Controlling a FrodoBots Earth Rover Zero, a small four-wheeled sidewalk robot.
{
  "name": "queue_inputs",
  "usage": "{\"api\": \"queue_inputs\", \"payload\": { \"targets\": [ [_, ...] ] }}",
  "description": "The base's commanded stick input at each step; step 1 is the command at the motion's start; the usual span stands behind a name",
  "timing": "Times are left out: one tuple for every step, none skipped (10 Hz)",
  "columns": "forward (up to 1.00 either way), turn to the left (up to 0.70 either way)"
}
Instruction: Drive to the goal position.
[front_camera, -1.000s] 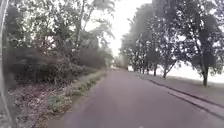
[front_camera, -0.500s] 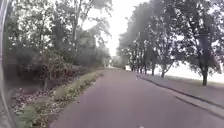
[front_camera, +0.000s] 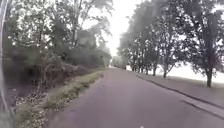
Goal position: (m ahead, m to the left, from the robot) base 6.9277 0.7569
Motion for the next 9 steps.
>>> {"api": "queue_inputs", "payload": {
  "targets": [
    [0.7, 0.01],
    [0.7, 0.01],
    [0.7, 0.01],
    [0.7, 0.01],
    [0.7, 0.01],
    [0.7, 0.01],
    [0.7, 0.01],
    [0.7, 0.01],
    [0.7, 0.01]
  ]
}}
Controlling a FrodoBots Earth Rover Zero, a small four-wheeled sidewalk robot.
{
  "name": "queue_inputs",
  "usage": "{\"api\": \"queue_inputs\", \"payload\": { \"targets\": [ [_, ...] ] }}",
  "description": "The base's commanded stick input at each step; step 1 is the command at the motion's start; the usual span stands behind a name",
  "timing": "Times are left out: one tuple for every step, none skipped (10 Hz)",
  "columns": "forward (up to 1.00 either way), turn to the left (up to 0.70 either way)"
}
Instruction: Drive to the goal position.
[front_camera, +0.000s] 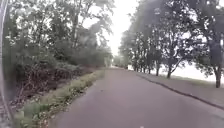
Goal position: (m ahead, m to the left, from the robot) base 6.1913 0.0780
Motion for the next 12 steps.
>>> {"api": "queue_inputs", "payload": {
  "targets": [
    [0.7, 0.01],
    [0.7, 0.01],
    [0.7, 0.01],
    [0.7, 0.01],
    [0.7, 0.01],
    [0.7, 0.01],
    [0.7, 0.01],
    [0.7, 0.01],
    [0.7, 0.0],
    [0.7, -0.02],
    [0.7, -0.06],
    [0.7, -0.11]
  ]
}}
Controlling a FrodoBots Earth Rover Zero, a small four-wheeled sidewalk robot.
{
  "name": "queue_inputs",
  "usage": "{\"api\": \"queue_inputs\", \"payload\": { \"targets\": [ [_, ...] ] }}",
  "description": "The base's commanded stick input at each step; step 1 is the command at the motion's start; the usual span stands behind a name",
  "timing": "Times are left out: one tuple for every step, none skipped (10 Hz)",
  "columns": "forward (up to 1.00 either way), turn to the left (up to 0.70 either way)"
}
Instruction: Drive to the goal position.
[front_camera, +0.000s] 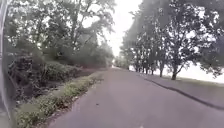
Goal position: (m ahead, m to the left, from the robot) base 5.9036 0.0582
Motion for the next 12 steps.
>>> {"api": "queue_inputs", "payload": {
  "targets": [
    [0.7, -0.15],
    [0.7, -0.2],
    [0.7, 0.01],
    [0.7, 0.01],
    [0.7, 0.01],
    [0.7, 0.01],
    [0.7, 0.01],
    [0.7, 0.01],
    [0.7, 0.01],
    [0.7, 0.01],
    [0.7, 0.01],
    [0.7, 0.01]
  ]
}}
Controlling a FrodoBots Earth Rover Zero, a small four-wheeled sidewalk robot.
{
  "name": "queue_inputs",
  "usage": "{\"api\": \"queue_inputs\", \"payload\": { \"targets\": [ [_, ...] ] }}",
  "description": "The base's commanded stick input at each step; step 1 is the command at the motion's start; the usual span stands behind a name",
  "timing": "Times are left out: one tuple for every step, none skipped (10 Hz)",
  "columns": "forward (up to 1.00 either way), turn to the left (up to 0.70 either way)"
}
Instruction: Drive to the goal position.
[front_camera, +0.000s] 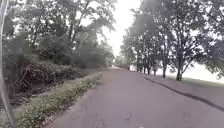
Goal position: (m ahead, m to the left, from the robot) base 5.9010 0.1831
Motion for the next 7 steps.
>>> {"api": "queue_inputs", "payload": {
  "targets": [
    [0.7, 0.01],
    [0.7, 0.01],
    [0.7, 0.01],
    [0.7, 0.01],
    [0.7, 0.01],
    [0.7, 0.01],
    [0.7, 0.01]
  ]
}}
